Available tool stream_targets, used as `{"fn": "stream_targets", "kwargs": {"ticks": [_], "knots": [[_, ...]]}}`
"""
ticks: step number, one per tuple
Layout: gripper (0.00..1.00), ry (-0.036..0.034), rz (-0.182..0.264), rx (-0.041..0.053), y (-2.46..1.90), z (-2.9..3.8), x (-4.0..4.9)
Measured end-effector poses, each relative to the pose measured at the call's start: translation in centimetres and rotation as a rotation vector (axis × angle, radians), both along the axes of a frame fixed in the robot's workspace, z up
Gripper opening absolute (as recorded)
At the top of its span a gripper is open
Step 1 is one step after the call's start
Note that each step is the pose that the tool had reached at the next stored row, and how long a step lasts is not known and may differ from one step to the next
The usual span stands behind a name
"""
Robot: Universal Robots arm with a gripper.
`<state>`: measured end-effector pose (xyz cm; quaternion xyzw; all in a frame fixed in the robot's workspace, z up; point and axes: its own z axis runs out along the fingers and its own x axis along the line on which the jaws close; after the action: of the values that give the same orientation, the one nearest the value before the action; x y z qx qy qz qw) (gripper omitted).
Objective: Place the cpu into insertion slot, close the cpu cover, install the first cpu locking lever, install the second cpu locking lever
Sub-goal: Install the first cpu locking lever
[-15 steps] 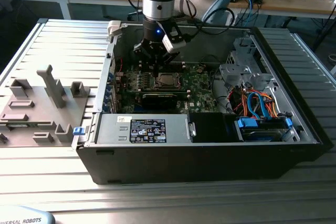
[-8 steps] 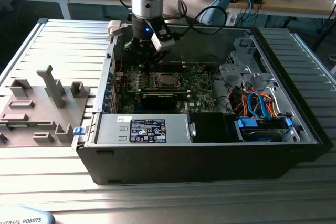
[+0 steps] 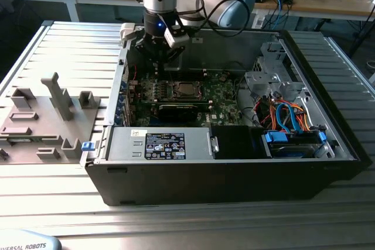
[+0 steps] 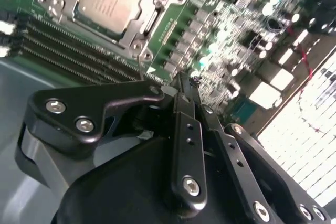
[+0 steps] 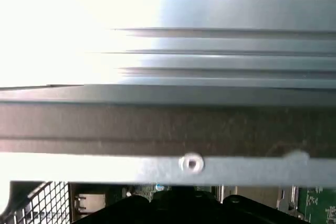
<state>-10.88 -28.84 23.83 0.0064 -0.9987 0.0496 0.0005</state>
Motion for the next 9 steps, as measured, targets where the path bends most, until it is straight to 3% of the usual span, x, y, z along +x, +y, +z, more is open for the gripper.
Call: {"fn": "stream_targets", "kwargs": {"ticks": [6, 9], "knots": [[0.11, -0.0037, 0.0, 0.0002, 0.39, 1.3, -0.39], [0.11, -0.0043, 0.0, 0.0008, 0.4, 1.42, -0.43]]}}
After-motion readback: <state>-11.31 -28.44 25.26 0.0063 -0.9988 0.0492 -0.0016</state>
